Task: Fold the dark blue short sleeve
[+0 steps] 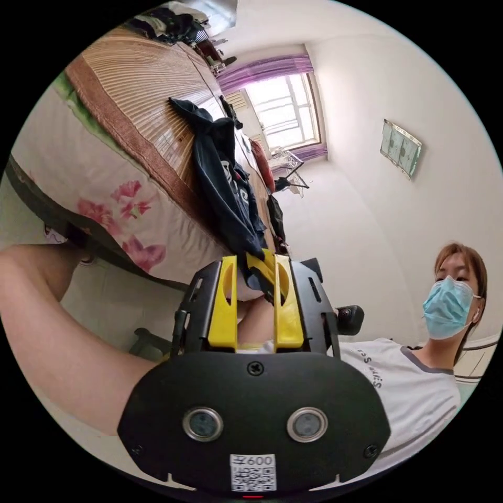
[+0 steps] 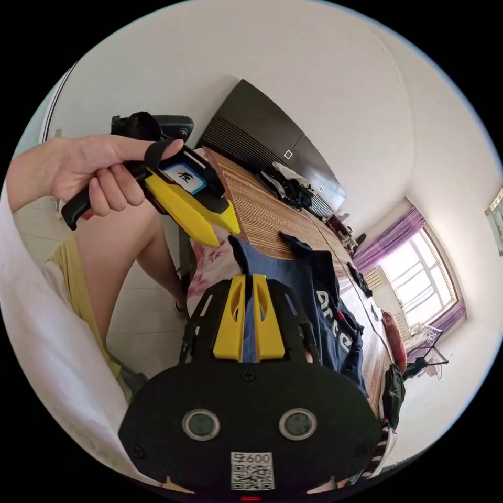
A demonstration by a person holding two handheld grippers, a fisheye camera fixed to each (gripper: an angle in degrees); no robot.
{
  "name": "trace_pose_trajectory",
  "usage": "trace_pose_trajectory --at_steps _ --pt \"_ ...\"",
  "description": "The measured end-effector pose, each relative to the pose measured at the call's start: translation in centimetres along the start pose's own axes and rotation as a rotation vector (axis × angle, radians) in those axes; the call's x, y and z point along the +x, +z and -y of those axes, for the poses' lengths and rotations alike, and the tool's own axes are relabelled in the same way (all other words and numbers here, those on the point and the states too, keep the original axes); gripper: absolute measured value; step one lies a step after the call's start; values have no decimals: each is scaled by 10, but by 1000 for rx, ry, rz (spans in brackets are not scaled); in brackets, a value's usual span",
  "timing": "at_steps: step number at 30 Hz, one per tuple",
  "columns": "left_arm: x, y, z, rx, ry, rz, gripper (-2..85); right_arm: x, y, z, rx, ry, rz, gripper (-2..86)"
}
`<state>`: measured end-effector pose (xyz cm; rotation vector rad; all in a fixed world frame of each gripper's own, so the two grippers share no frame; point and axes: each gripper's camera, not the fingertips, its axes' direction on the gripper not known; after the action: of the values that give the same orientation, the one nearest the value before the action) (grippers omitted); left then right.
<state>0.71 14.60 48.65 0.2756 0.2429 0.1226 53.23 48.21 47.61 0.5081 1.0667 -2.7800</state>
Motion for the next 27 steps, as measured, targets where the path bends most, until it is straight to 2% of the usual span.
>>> trace_pose_trajectory --at_steps 4,7,8,10,12,16,23,27 --pt "65 21 1 -50 207 267 85 -6 -15 12 -24 -69 -43 -8" --pt "88 42 -2 -90 288 439 64 -6 -28 13 -33 -103 -67 -8" --pt "90 43 -3 -71 294 431 60 -5 -33 12 -37 -116 -76 -8" --pt "88 37 -7 4 259 299 64 -4 -41 11 -38 -134 -90 -8" --pt "84 38 -6 -7 209 265 84 -1 -49 9 -39 -142 -93 -8" --pt "88 40 -13 16 208 289 90 5 -65 9 -44 -150 -94 -8" --pt "110 72 -18 -17 354 511 84 3 -85 3 -60 -209 -120 -8" --pt "100 69 -20 47 321 432 78 -2 -96 -5 -64 -239 -150 -8"
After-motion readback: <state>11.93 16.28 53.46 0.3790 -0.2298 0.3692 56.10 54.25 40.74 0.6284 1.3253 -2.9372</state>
